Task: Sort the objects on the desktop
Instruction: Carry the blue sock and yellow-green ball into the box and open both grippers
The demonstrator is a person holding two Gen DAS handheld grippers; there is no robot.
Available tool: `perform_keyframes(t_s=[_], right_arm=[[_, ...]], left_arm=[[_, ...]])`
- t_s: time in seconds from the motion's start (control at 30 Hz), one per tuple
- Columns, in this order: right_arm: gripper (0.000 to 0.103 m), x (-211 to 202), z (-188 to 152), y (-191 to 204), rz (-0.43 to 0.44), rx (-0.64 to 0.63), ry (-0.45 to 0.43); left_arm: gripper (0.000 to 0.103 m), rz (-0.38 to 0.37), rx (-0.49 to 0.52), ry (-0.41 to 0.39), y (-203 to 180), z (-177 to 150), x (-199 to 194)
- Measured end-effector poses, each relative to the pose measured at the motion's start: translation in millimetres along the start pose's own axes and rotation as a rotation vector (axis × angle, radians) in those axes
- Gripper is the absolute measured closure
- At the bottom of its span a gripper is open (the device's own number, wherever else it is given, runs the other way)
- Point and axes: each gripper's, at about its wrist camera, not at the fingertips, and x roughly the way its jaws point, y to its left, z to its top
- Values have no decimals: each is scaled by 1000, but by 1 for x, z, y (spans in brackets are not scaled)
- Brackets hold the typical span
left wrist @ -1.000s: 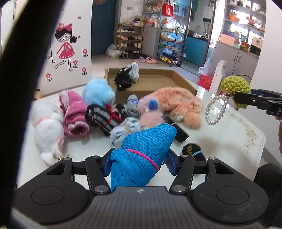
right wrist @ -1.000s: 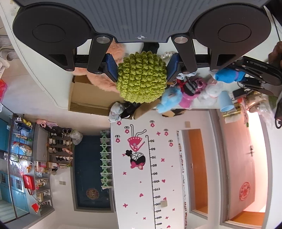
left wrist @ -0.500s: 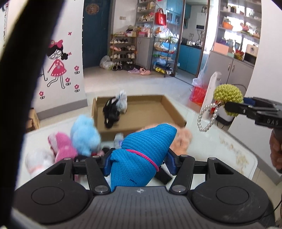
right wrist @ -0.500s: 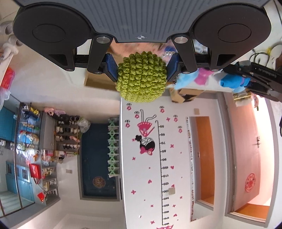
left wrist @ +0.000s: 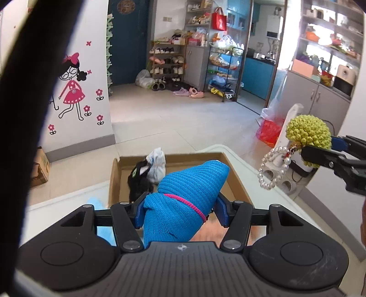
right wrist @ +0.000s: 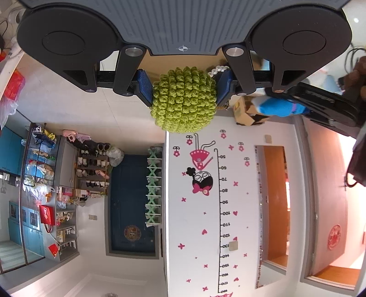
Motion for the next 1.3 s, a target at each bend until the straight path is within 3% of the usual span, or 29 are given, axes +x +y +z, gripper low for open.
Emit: perform_keyframes(t_s=[0.27,0.63,1.0,1.3], right_arm=[[40,77,12,-25,-26,21,70],[39,194,-30,-41,-94,6,249],[39,244,-40,-32,-58,-10,287],[39,282,-50,-23,-40,-13,339]], left_arm=[[49,-60,-122,59,5,16,85],[49,-118,-287,170,23,4,180],[49,-23,-280,176,48,-10,167],[49,34,-229,190,42,-17,170]])
